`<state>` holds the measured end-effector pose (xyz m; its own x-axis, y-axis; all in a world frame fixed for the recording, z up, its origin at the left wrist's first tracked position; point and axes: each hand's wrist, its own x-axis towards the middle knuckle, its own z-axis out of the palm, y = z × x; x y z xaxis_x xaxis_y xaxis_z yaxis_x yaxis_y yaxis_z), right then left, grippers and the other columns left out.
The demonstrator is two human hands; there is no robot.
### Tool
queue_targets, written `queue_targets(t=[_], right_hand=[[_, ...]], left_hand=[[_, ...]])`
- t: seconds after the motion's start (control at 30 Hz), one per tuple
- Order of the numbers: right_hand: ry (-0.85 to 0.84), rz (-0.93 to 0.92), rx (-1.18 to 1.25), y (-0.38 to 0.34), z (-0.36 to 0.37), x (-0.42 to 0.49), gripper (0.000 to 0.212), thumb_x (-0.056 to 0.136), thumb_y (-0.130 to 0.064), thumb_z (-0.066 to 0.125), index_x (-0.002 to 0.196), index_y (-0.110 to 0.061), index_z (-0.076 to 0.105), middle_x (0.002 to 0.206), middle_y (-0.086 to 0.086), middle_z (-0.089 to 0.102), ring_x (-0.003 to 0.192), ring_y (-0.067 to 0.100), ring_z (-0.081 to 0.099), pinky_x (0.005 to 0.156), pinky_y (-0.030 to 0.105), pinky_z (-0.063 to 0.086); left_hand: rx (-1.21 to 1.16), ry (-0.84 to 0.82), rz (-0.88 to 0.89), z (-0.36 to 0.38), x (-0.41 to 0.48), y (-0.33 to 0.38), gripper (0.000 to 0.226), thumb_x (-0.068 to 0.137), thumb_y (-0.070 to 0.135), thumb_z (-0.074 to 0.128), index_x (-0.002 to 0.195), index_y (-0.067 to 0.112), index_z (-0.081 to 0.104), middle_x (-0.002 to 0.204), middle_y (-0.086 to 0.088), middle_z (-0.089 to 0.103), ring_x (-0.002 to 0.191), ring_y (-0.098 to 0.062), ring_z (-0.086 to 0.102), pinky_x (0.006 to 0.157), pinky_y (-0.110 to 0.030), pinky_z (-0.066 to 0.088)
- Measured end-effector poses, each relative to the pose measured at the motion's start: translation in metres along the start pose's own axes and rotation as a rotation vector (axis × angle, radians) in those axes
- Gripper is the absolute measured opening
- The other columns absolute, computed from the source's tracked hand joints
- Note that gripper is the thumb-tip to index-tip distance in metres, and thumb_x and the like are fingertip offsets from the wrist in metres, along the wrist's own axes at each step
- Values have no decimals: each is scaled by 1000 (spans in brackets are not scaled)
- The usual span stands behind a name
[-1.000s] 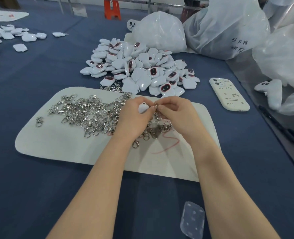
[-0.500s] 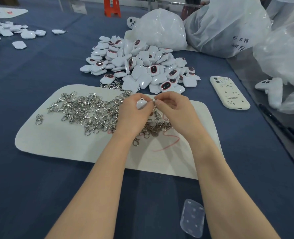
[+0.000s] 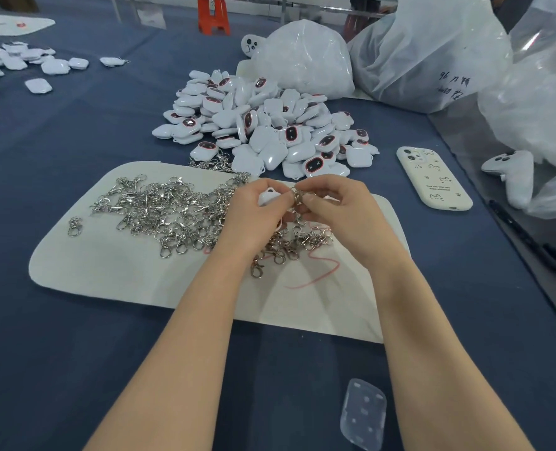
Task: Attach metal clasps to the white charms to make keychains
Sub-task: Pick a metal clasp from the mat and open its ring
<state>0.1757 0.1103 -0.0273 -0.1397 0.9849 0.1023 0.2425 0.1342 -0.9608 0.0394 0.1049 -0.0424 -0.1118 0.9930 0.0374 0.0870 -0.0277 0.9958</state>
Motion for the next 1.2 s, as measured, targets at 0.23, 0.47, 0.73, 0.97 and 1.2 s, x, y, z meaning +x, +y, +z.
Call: queue_targets(t=[0.23, 0.47, 0.73, 0.97, 1.2], right_hand=[[148, -33, -142, 3, 7, 4, 14, 87, -6, 61, 84, -19, 66, 74, -4, 67, 68, 8, 65, 71, 23, 54], [99, 60, 126, 4, 2, 3, 17, 91, -1, 56, 84, -15, 63, 74, 1, 62, 59, 3, 60, 62, 18, 50], [73, -23, -144, 1, 2, 2, 18, 91, -14, 57, 87, -27, 68, 79, -17, 66, 73, -1, 60, 74, 14, 48], [141, -62, -323, 4, 5, 5, 7, 87, -15, 64, 83, -19, 66, 78, -5, 68, 74, 7, 61, 70, 16, 48], [179, -70, -374, 7, 9, 7, 7, 86, -15, 63, 81, -19, 63, 69, -13, 60, 64, 0, 54, 61, 9, 42]], left_hand=[[-25, -95, 4, 2, -2, 3, 5, 87, 11, 65, 89, 15, 67, 72, -1, 69, 61, -11, 66, 57, -21, 53], [99, 78, 72, 2, 1, 0, 19, 85, 9, 65, 79, 27, 60, 72, -3, 66, 63, -20, 65, 64, -32, 54], [175, 101, 186, 5, -2, 1, 20, 87, 14, 64, 78, 30, 56, 77, -9, 66, 69, -26, 64, 62, -36, 51], [189, 65, 211, 7, -1, -2, 19, 86, 14, 65, 79, 30, 55, 76, 3, 63, 75, -23, 62, 73, -40, 54], [170, 58, 212, 4, 2, -5, 21, 85, 14, 66, 80, 31, 55, 79, 8, 58, 70, -15, 55, 69, -34, 50]])
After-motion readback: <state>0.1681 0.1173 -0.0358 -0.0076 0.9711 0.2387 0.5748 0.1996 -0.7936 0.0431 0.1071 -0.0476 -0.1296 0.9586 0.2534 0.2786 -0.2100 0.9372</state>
